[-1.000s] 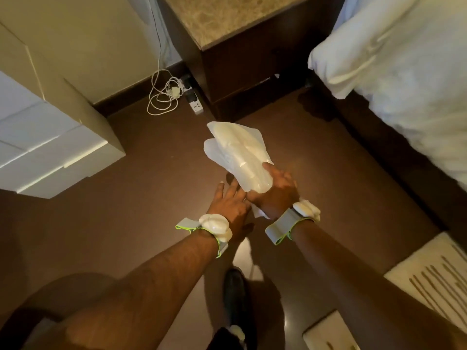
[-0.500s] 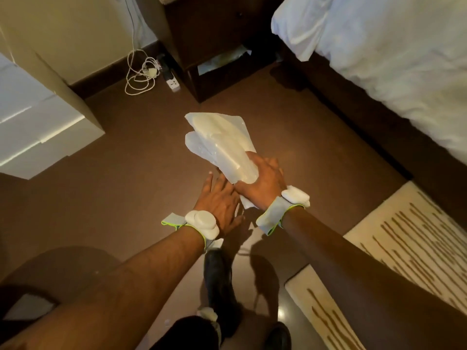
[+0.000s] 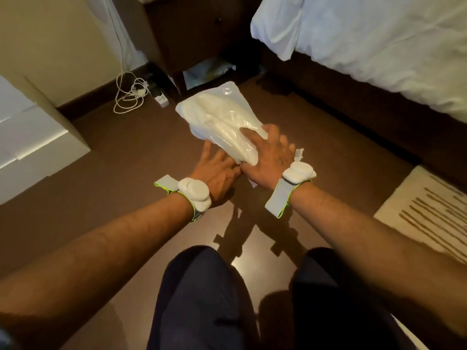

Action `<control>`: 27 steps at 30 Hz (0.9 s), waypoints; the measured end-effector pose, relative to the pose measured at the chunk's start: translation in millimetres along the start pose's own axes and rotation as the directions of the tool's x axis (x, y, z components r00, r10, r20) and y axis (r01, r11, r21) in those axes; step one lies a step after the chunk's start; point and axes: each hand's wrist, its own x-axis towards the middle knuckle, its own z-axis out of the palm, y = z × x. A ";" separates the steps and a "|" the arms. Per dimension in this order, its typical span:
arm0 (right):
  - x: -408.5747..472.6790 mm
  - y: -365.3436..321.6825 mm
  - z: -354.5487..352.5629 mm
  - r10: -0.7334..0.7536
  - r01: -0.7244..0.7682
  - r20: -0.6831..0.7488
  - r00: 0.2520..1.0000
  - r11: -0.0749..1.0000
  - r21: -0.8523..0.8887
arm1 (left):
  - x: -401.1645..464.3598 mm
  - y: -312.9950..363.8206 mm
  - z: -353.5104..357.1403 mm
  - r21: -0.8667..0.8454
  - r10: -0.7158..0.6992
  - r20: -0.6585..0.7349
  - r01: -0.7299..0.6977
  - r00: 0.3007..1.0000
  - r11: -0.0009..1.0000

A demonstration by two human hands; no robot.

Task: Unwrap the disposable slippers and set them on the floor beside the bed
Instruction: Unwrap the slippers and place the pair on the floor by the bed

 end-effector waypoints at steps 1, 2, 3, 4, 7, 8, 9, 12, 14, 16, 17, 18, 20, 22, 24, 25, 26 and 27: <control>-5.7 5.2 2.3 -0.014 0.013 -0.055 0.998 1.000 -0.011 | -0.6 4.5 2.5 0.002 0.000 -0.029 0.000 1.000 1.000; -13.6 10.0 4.1 -0.025 0.023 -0.107 0.994 1.000 -0.020 | -0.8 9.8 5.4 0.014 0.005 -0.063 -0.004 0.998 1.000; -21.7 14.0 3.3 -0.026 0.023 -0.138 0.990 0.999 -0.024 | -0.9 16.1 5.3 0.042 0.018 -0.087 -0.014 0.996 0.999; -24.3 13.7 5.2 -0.022 0.019 -0.136 0.990 1.000 -0.019 | -3.0 18.5 6.0 0.049 0.017 -0.078 -0.014 0.997 0.999; -48.4 12.0 -0.5 0.021 -0.026 -0.156 0.987 0.999 -0.027 | -14.0 34.1 0.4 0.002 0.021 -0.067 -0.021 0.998 1.000; -49.9 9.8 0.6 0.021 -0.024 -0.156 0.988 1.000 -0.018 | -17.2 34.7 -0.8 -0.005 0.013 -0.061 -0.014 0.998 1.000; -53.4 6.8 0.4 0.028 -0.030 -0.143 0.989 0.999 -0.012 | -21.5 36.5 -3.4 -0.010 0.014 -0.045 -0.015 0.999 1.000; -58.3 1.2 14.8 0.038 -0.045 -0.113 0.993 0.997 -0.060 | -27.0 32.1 3.1 -0.006 0.036 -0.007 -0.036 0.999 0.999; -54.2 7.4 31.9 0.057 -0.064 -0.086 0.995 0.995 -0.082 | -20.6 25.2 14.7 0.010 0.078 0.023 -0.078 0.997 0.997; -50.1 17.2 54.1 0.073 -0.077 -0.050 0.996 0.993 -0.088 | -9.6 16.8 32.0 0.003 0.115 0.044 -0.115 0.992 0.993; -46.3 22.7 64.9 0.093 -0.095 -0.031 0.995 0.991 -0.091 | -1.4 10.4 41.6 -0.005 0.128 0.052 -0.128 0.990 0.992; -42.0 27.2 74.4 0.120 -0.120 -0.003 0.993 0.989 -0.086 | 6.5 4.9 50.7 -0.024 0.134 0.078 -0.133 0.988 0.991; -32.4 35.0 90.5 0.178 -0.173 0.069 0.982 0.982 -0.072 | 19.3 -4.8 64.8 -0.101 0.115 0.149 -0.100 0.982 0.990; -27.6 40.9 101.3 0.201 -0.192 0.120 0.972 0.978 -0.084 | 28.8 -4.3 74.9 -0.148 0.094 0.209 -0.063 0.973 0.987; -20.2 45.8 121.0 0.213 -0.197 0.189 0.959 0.976 -0.096 | 39.3 -7.9 86.6 -0.165 0.082 0.324 -0.029 0.942 0.986; -15.5 47.7 132.5 0.203 -0.181 0.226 0.953 0.977 -0.115 | 45.2 -12.1 94.4 -0.164 0.071 0.350 -0.013 0.934 0.986; -10.0 49.3 145.3 0.192 -0.162 0.261 0.946 0.978 -0.133 | 50.9 -18.4 101.7 -0.164 0.067 0.376 -0.005 0.924 0.986; -8.5 52.0 157.6 0.189 -0.153 0.295 0.937 0.978 -0.141 | 54.3 -24.2 108.2 -0.177 0.076 0.402 -0.004 0.913 0.984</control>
